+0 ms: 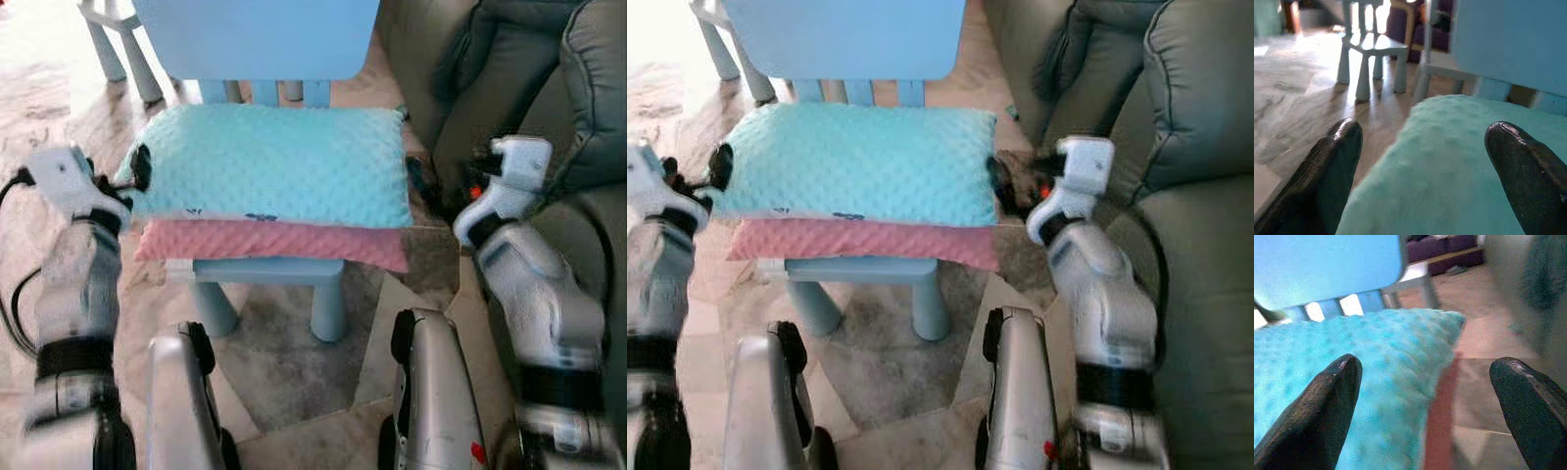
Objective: Move the pillow to the sofa
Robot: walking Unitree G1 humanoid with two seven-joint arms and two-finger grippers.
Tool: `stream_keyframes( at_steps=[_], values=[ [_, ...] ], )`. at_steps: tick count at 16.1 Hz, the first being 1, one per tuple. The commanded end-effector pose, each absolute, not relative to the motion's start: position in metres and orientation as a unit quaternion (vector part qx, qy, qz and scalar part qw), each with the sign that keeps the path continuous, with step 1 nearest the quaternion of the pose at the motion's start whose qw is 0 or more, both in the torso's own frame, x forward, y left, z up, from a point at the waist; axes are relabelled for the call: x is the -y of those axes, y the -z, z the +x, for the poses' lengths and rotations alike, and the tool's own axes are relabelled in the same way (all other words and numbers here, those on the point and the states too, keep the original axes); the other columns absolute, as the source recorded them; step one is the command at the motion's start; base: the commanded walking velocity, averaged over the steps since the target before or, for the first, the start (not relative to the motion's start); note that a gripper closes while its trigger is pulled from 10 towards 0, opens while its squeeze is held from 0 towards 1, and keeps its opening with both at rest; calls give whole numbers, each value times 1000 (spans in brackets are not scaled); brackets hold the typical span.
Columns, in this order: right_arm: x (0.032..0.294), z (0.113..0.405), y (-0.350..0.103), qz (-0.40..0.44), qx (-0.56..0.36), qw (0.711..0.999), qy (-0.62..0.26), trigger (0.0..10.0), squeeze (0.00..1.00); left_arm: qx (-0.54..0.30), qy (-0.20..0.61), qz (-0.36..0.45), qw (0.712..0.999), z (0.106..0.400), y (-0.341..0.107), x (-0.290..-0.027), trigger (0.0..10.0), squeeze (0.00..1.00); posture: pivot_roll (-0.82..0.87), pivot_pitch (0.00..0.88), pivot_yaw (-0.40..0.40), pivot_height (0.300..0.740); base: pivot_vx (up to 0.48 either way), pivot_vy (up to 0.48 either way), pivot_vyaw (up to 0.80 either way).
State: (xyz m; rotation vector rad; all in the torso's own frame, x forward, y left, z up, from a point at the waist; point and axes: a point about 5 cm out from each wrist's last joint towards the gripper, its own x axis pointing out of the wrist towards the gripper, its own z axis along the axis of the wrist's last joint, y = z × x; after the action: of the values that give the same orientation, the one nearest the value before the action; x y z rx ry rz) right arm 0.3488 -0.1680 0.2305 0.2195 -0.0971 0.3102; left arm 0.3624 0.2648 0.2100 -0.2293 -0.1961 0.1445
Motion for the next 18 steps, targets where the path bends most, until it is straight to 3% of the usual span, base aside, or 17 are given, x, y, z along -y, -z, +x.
stream_keyframes(
  at_steps=[1,3,9,18],
  values=[
    [173,352,-231,120,47,979,-161,10000,0,103,-82,-117,984,361,-212,-275,10000,0,-67,234,33,375,0,0,0],
    [181,375,-240,88,44,981,-167,10000,0,95,-77,-116,986,374,-227,-281,10000,0,-64,263,34,375,0,0,0],
    [192,403,-243,62,19,980,-189,10000,0,54,-68,-133,987,388,-233,-295,10000,0,-51,289,38,375,0,0,0],
    [199,416,-270,34,59,982,-175,10000,0,73,-67,-174,980,396,-262,-295,10000,0,-53,303,39,375,0,0,0]
  ],
)
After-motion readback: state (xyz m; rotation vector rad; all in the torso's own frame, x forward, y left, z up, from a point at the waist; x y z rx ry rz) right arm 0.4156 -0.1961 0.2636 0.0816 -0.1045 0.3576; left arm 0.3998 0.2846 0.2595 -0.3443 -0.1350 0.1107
